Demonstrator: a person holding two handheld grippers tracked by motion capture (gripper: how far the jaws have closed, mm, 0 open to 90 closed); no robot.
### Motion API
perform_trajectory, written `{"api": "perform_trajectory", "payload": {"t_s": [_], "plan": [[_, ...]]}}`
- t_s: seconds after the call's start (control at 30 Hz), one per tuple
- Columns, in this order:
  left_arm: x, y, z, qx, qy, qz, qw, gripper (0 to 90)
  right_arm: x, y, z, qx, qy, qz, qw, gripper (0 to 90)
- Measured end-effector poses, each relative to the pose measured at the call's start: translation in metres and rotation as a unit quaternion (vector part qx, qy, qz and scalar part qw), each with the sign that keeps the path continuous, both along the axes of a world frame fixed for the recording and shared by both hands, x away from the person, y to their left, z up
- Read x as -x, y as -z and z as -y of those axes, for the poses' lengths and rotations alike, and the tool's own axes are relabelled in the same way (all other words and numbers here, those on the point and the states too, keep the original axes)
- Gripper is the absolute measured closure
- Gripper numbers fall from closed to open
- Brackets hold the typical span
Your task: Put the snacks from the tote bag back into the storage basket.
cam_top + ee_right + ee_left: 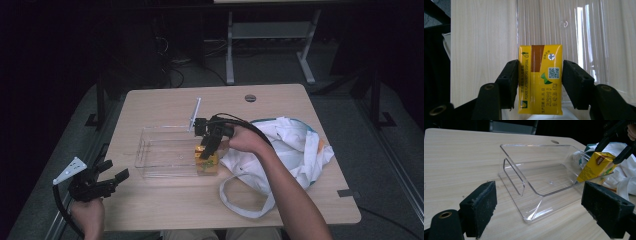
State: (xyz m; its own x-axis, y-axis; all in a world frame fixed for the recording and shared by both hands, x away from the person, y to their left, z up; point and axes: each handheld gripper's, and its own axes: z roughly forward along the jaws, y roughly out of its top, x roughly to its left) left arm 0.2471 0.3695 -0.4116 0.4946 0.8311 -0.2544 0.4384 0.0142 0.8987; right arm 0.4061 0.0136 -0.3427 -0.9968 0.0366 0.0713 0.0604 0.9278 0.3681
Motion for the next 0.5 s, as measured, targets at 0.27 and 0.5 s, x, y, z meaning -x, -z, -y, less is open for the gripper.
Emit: {"api": "perform_trajectory", "payload": {"t_s": [0.27,0.5], "plan": [[-0.0005,0.0003,-0.0001,-0.001,0.001,0.001,1.0000,12.5,-0.0006,-0.0047,0.0028,-0.009,0.007,0.001,0.9999,45.5],[-0.0002,0.0001,0.0000,-0.001,0.000,0.000,1.0000,12.5,-0.0005,-0.0088,0.0067,-0.017,0.011,0.004,0.9998,45.1]]}}
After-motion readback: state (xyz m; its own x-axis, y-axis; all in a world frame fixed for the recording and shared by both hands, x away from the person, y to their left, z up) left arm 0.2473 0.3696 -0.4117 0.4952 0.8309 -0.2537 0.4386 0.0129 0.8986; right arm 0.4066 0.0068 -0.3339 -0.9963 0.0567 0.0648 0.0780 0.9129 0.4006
